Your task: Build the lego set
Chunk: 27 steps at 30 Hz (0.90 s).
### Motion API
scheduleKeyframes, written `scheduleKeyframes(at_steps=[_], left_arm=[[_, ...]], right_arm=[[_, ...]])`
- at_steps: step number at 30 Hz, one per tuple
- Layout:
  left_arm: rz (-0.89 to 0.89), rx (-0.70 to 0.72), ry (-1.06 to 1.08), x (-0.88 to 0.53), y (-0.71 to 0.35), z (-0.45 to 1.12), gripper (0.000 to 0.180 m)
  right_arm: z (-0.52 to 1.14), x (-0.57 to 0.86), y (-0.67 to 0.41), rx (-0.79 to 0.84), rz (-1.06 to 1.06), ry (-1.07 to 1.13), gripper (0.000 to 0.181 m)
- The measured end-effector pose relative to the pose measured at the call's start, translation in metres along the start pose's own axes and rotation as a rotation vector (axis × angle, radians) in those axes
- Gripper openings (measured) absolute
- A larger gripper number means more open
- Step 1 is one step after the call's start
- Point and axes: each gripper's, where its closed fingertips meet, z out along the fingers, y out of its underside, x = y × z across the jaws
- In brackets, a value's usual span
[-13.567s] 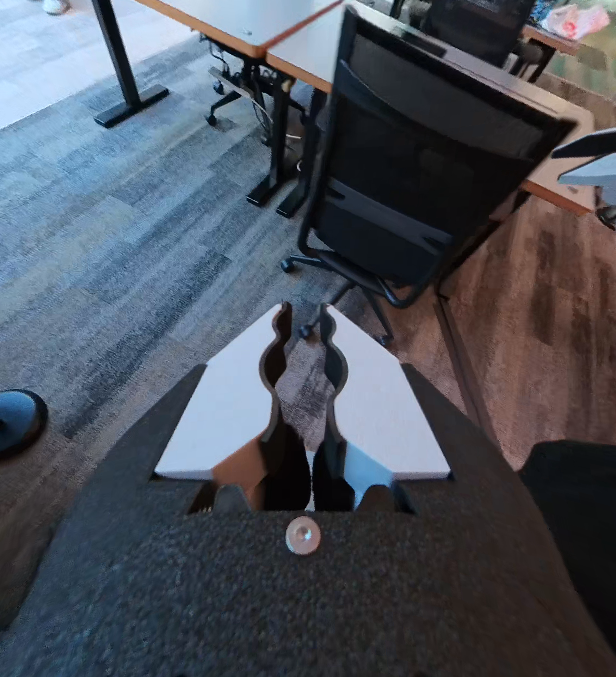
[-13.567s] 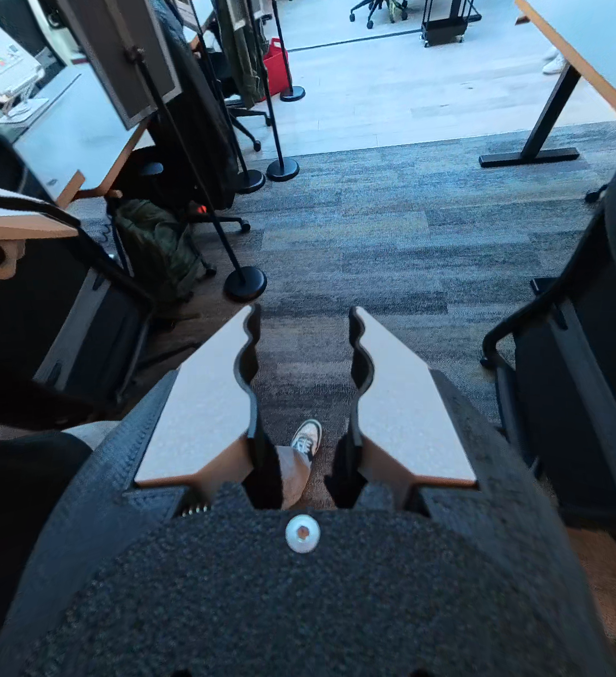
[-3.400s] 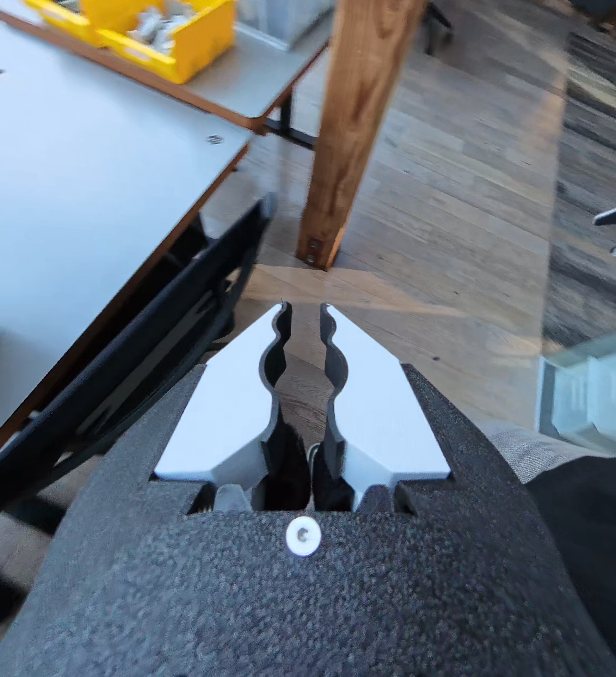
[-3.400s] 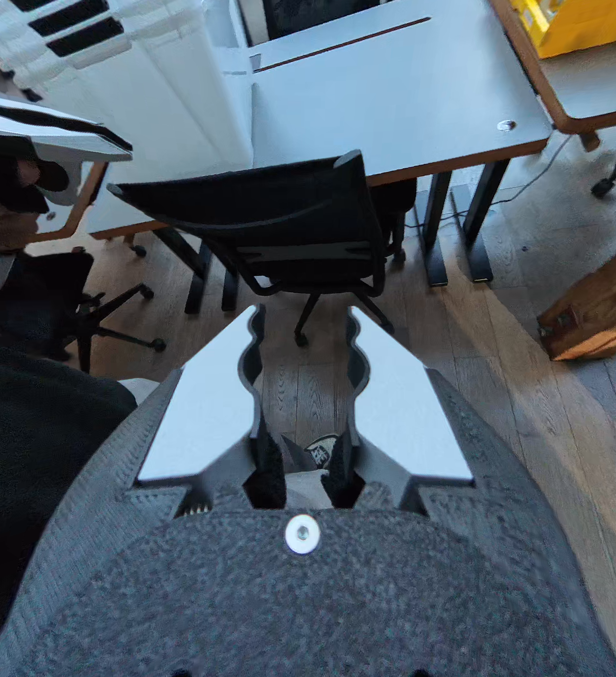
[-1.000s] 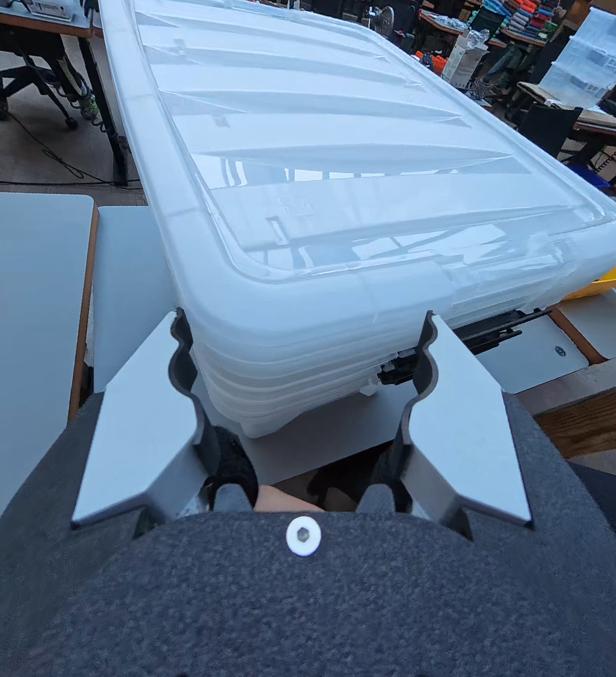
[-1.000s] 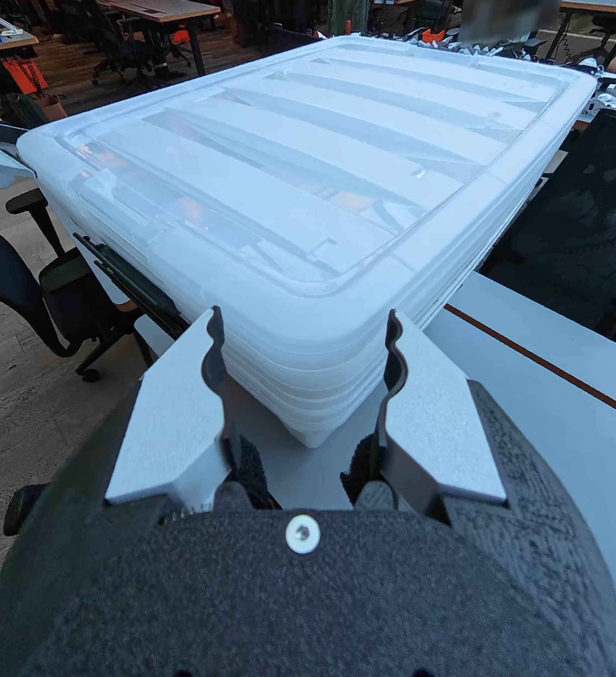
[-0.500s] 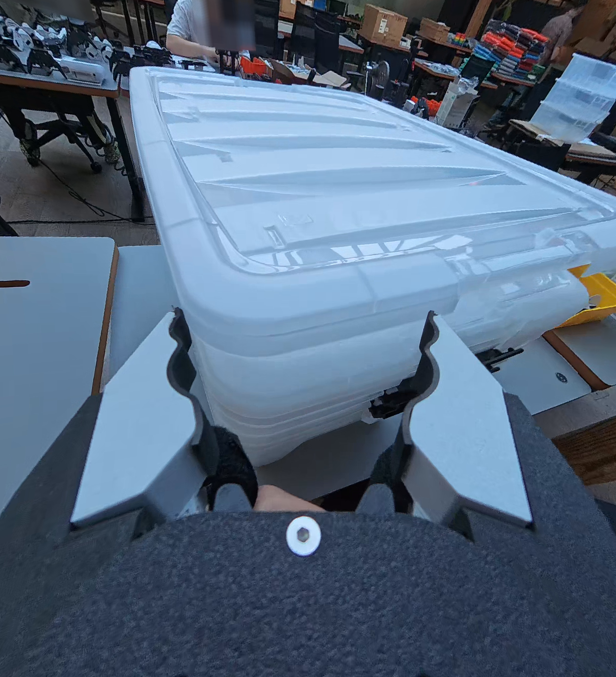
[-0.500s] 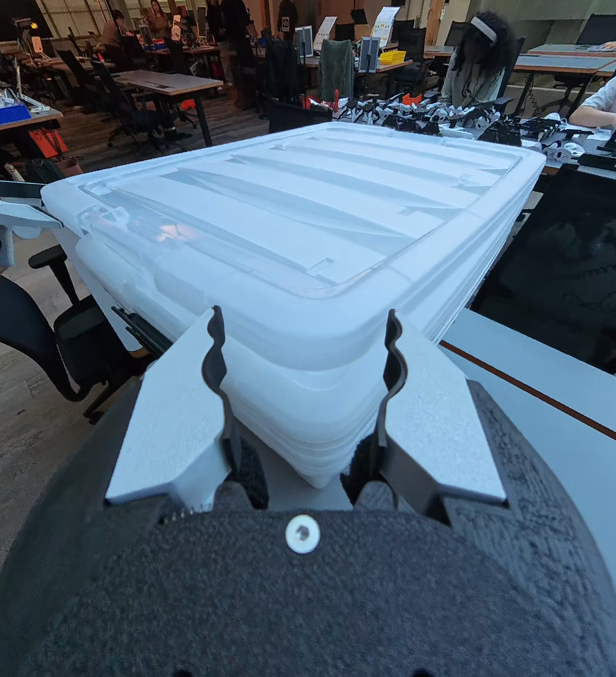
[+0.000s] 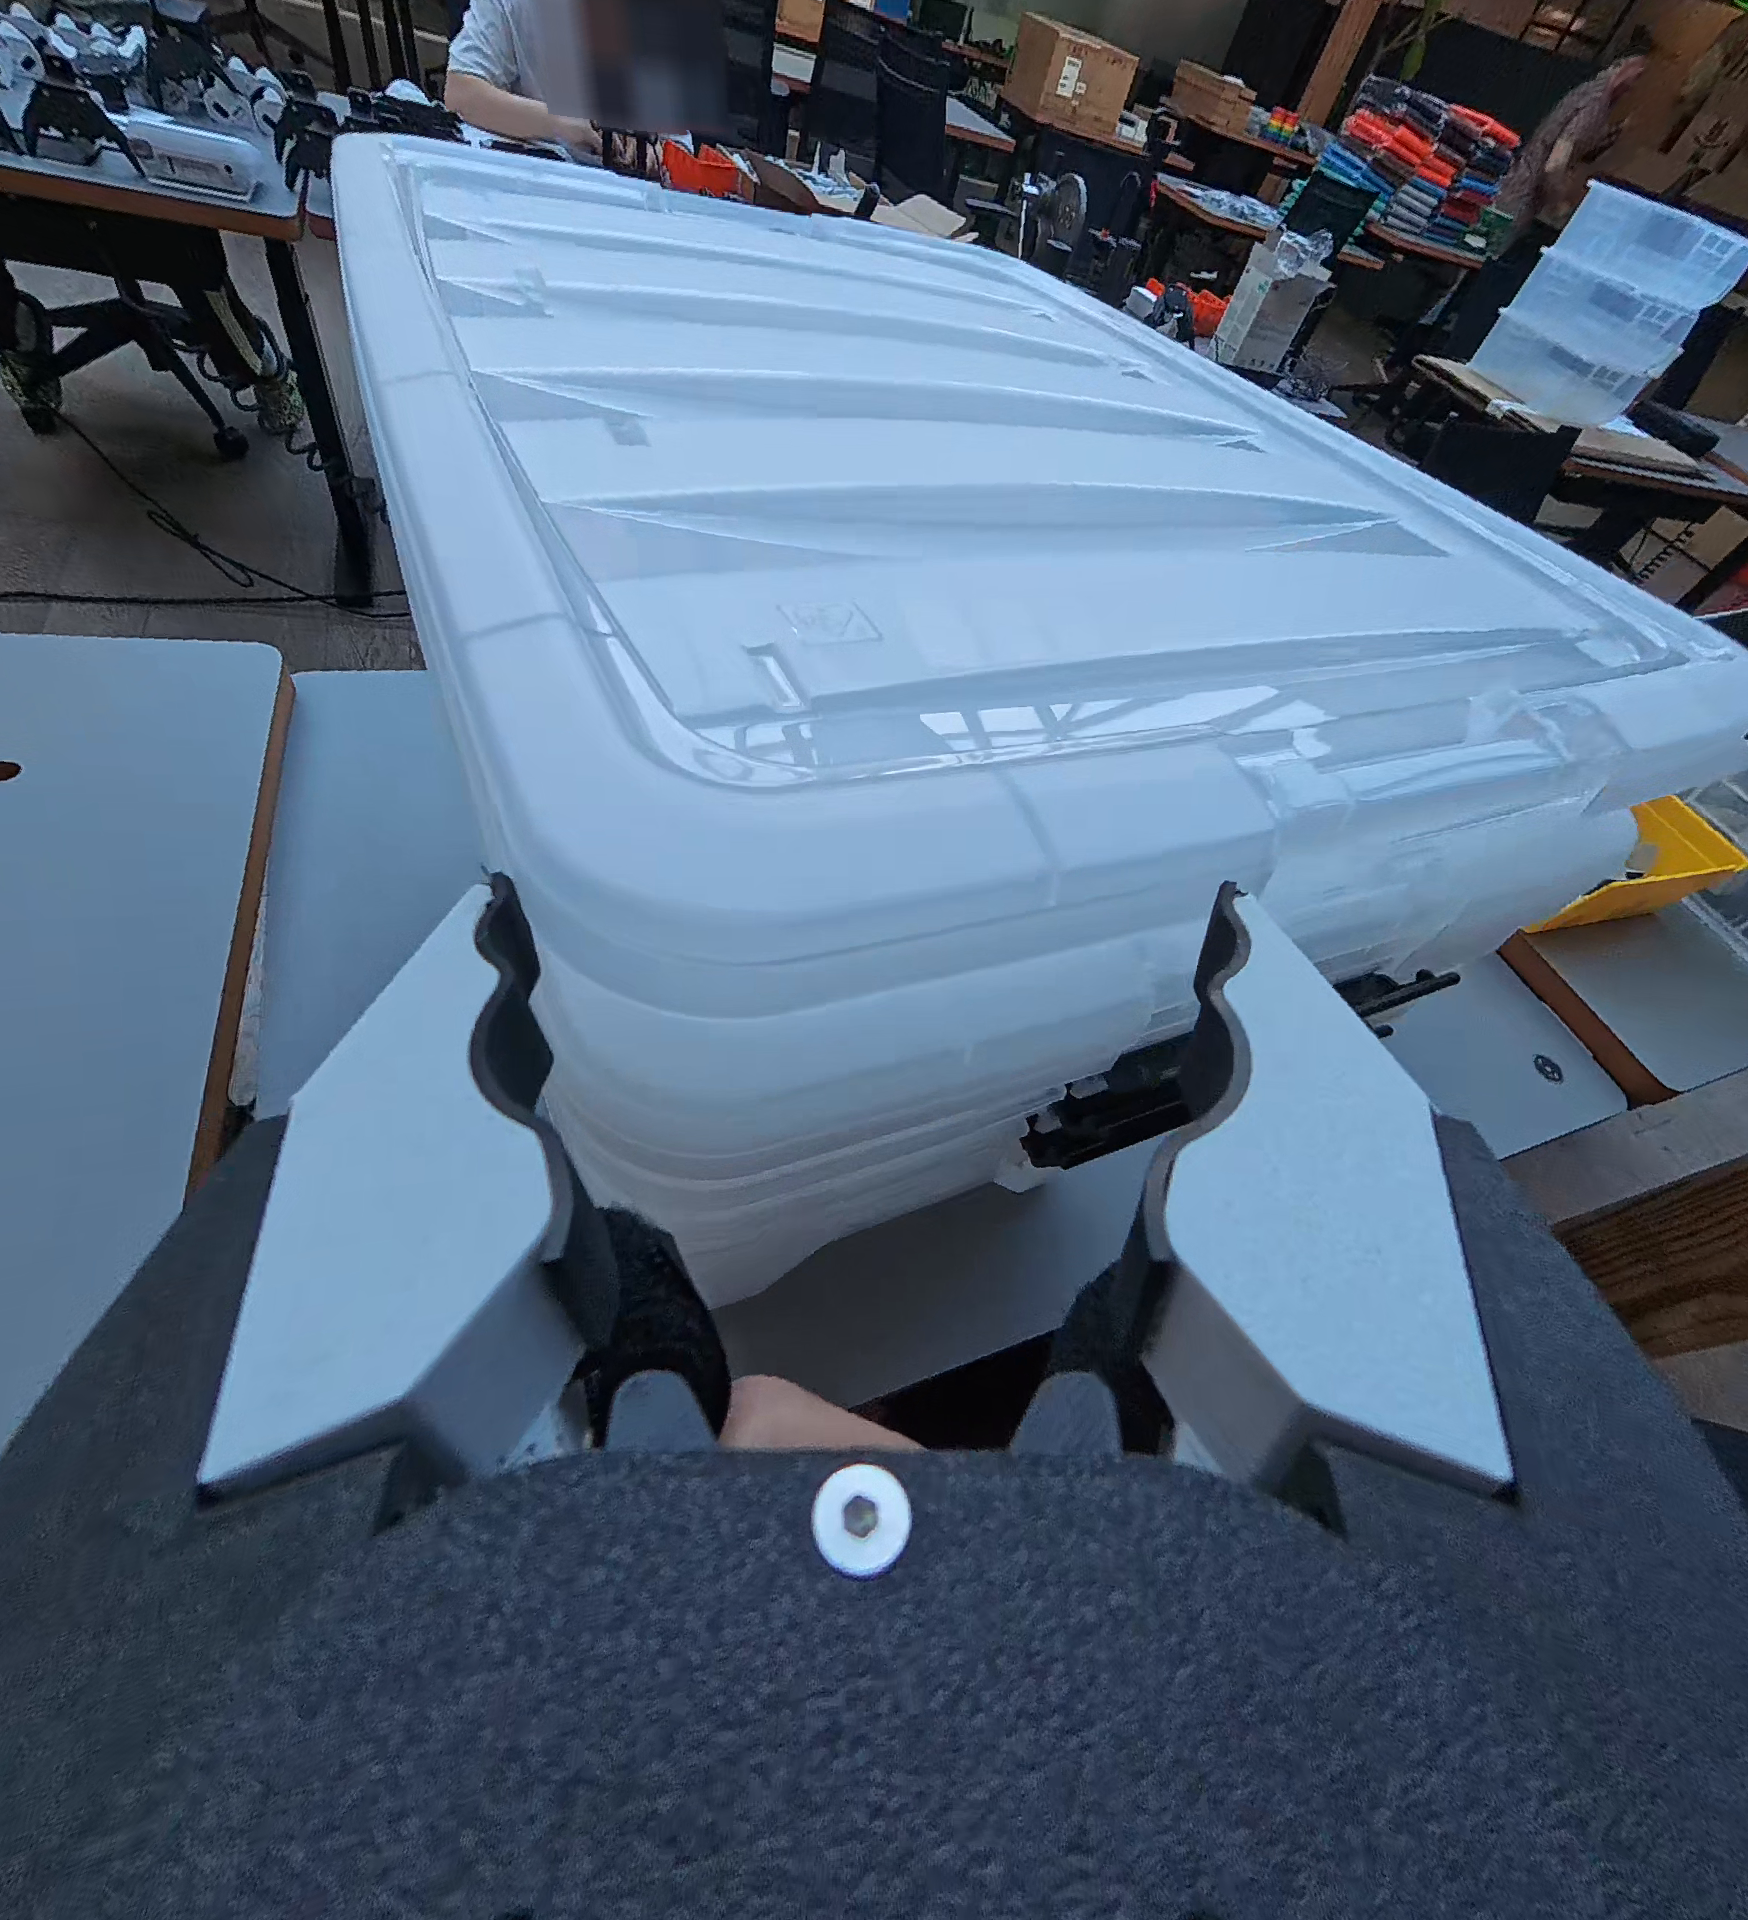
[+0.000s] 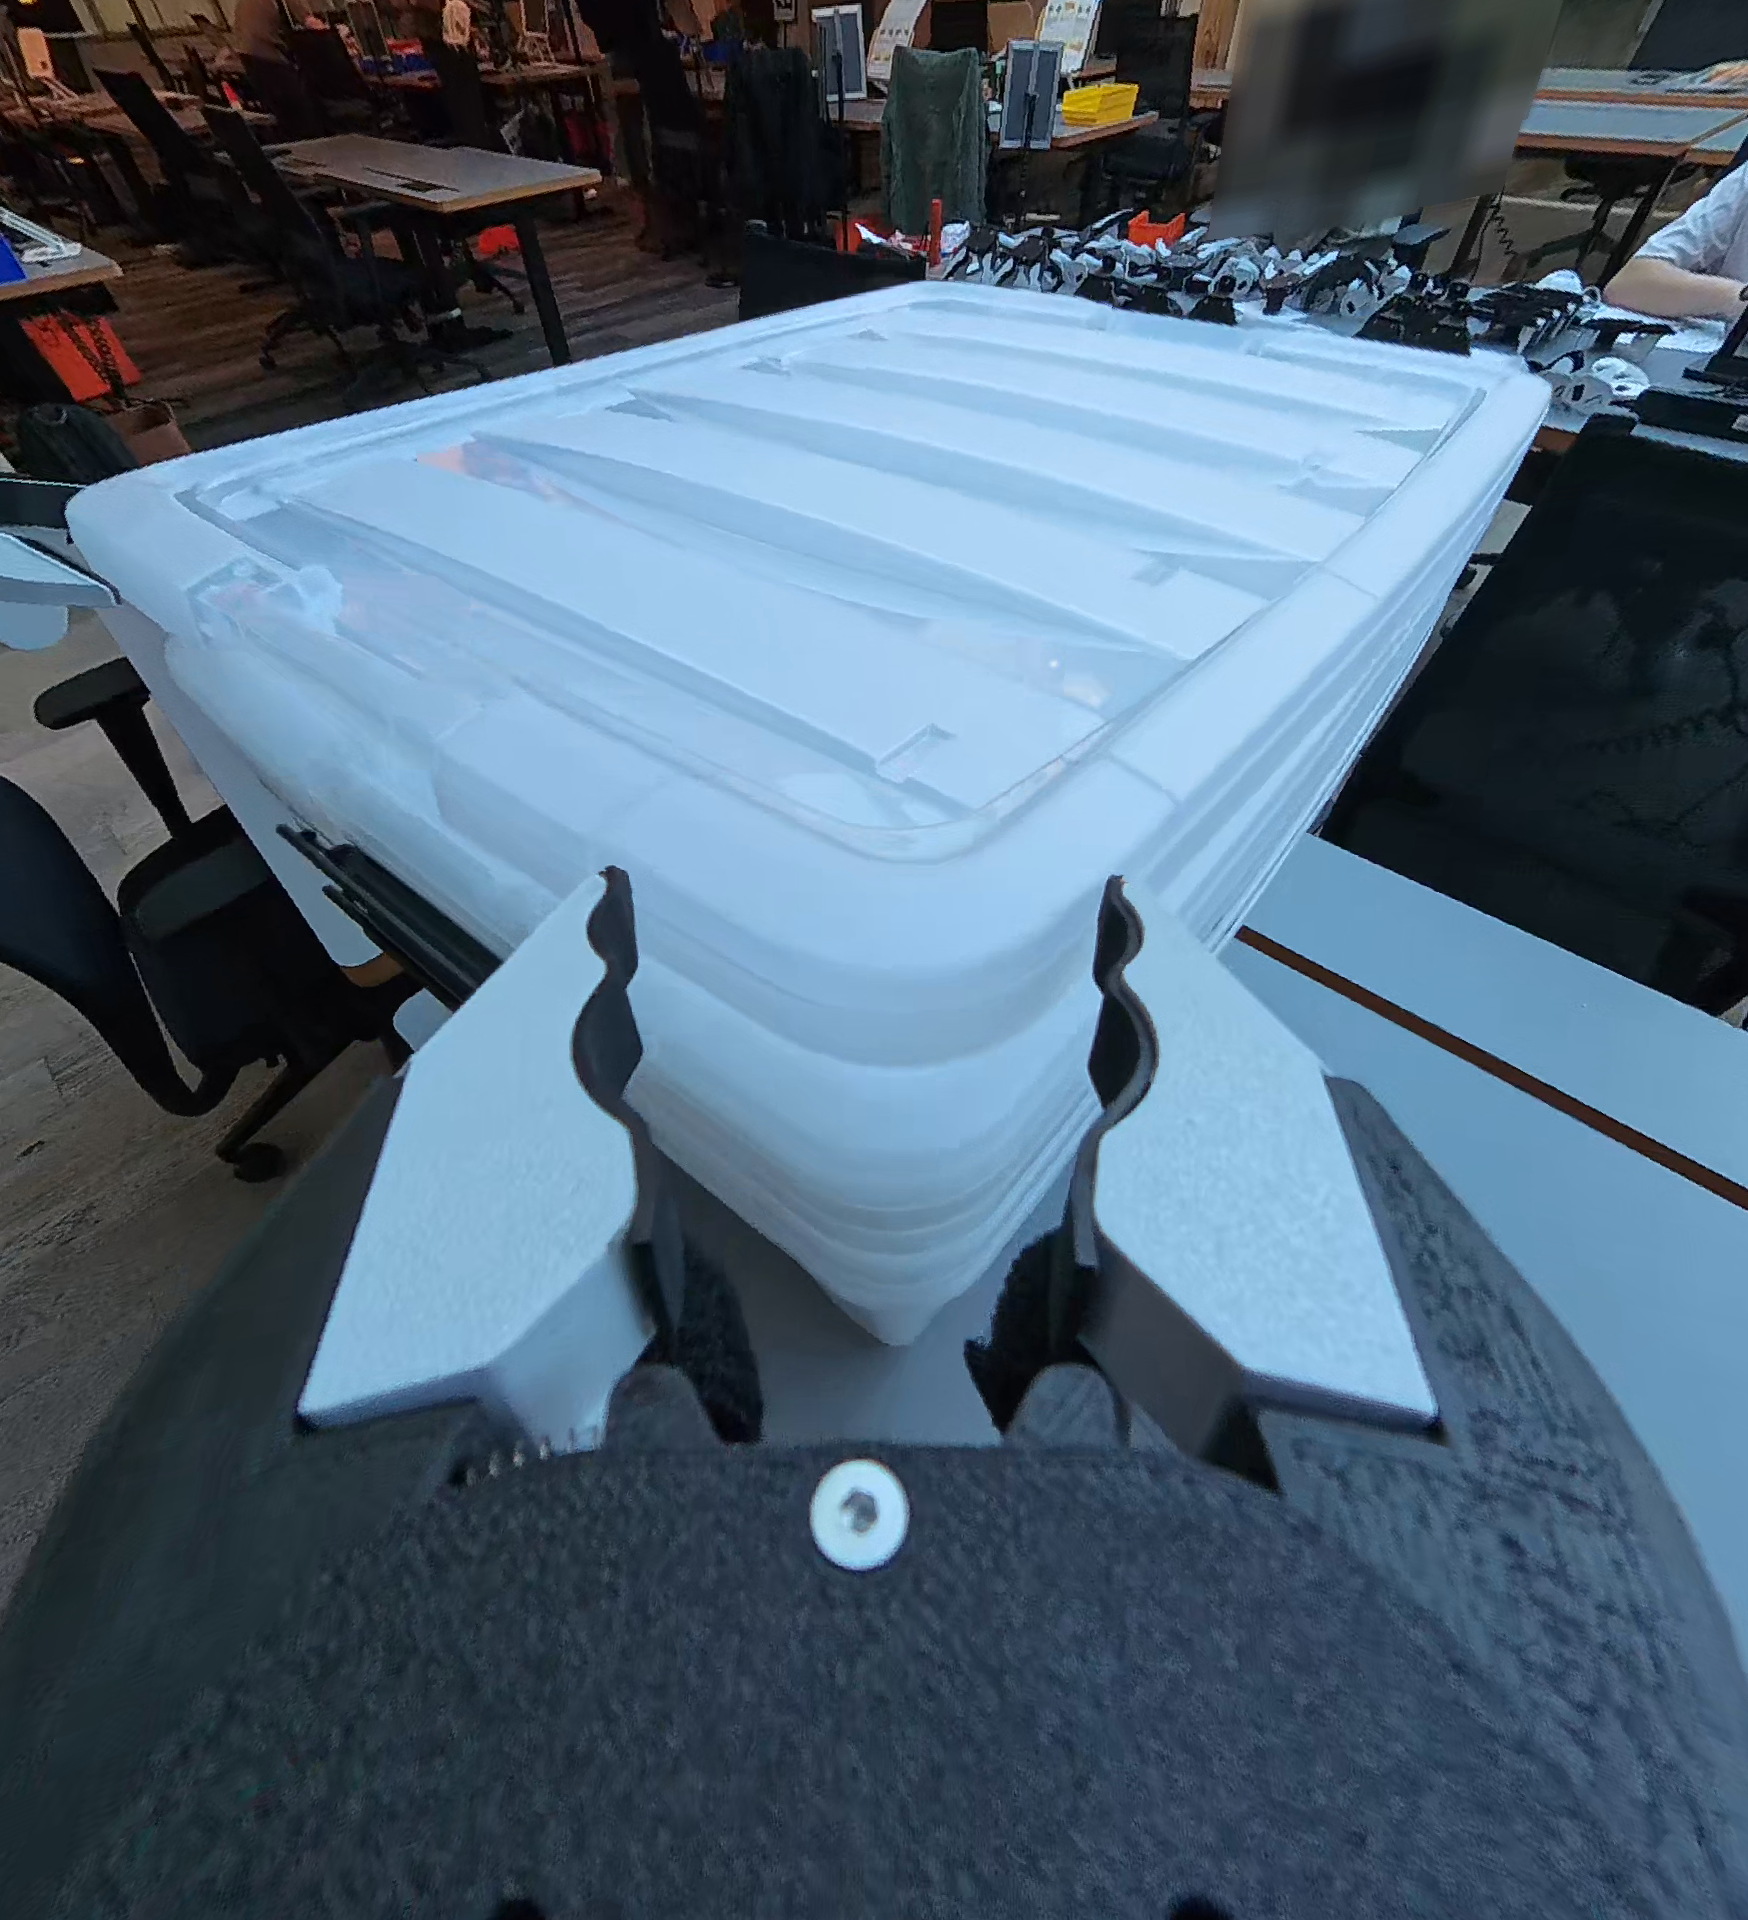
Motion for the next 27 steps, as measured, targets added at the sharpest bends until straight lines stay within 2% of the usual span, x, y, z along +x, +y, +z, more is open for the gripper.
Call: scheduleKeyframes(at_steps=[5,6,7,9,10,11,12,16,18,20,22,24,27], left_arm=[[0.011,-0.029,-0.019,-0.001,0.018,0.006,0.124],[0.012,-0.031,-0.009,0.001,0.02,0.007,0.114],[0.014,-0.026,0.005,0.004,0.021,0.007,0.11],[0.07,-0.015,-0.027,0.002,0.019,0.005,0.09],[0.106,-0.002,-0.07,-0.002,0.015,0.004,0.097],[0.118,0.012,-0.101,-0.005,0.012,0.003,0.097],[0.108,0.017,-0.106,-0.006,0.012,0.001,0.097],[0.073,-0.001,-0.075,-0.002,0.023,-0.004,0.091],[0.016,0.01,-0.04,0.002,0.024,-0.005,0.092],[-0.056,0.035,0.005,0.006,0.02,-0.007,0.093],[-0.092,0.034,0.022,0.005,0.017,-0.005,0.097],[-0.089,0.016,0.009,0.0,0.017,0.002,0.098],[-0.083,-0.003,-0.016,-0.005,0.015,0.008,0.115]], right_arm=[[0.003,-0.001,0.024,-0.027,0.017,-0.007,0.086],[-0.004,-0.014,0.022,0.006,-0.007,-0.091,0.047],[-0.005,-0.029,0.017,0.054,-0.013,-0.162,0.044],[0.001,-0.024,0.027,-0.012,-0.128,-0.058,0.046],[-0.003,-0.013,0.027,-0.005,-0.17,0.051,0.037],[-0.008,-0.006,0.02,0.054,-0.17,0.123,0.043],[-0.011,-0.012,0.016,0.104,-0.184,0.104,0.041],[-0.029,0.008,0.018,0.102,-0.165,0.154,0.053],[-0.035,0.024,0.023,0.108,-0.023,0.078,0.069],[-0.024,0.023,0.037,0.045,0.11,-0.098,0.093],[-0.012,0.016,0.043,0.016,0.167,-0.214,0.104],[-0.002,0.017,0.045,0.02,0.142,-0.215,0.103],[0.004,0.009,0.044,-0.022,0.088,-0.202,0.099]])
